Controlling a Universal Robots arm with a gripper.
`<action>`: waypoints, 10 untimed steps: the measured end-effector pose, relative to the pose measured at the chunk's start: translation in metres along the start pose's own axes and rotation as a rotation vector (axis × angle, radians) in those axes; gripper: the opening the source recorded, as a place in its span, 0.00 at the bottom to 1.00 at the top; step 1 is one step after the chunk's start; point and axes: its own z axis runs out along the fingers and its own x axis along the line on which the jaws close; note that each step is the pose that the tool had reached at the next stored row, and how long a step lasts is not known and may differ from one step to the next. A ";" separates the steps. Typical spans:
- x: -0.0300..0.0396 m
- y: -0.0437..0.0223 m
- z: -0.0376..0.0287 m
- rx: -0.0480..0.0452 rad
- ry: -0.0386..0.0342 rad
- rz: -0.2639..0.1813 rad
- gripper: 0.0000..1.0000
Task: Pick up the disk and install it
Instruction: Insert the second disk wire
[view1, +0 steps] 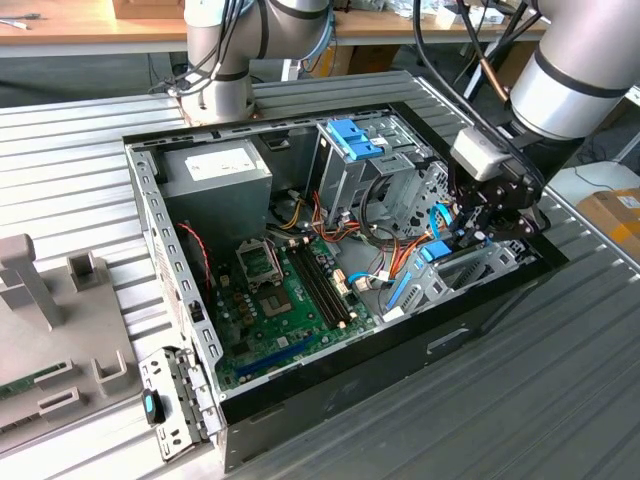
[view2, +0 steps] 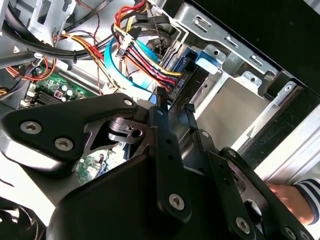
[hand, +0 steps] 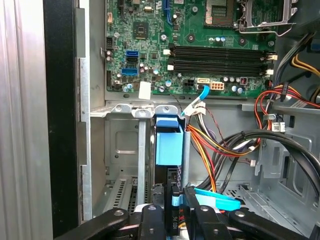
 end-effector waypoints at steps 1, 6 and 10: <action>0.0000 -0.0002 -0.0015 0.0001 -0.0001 0.000 0.30; -0.0007 -0.0023 -0.0226 0.0001 -0.0001 0.000 0.30; -0.0013 -0.0039 -0.0385 0.0001 0.0000 0.000 0.30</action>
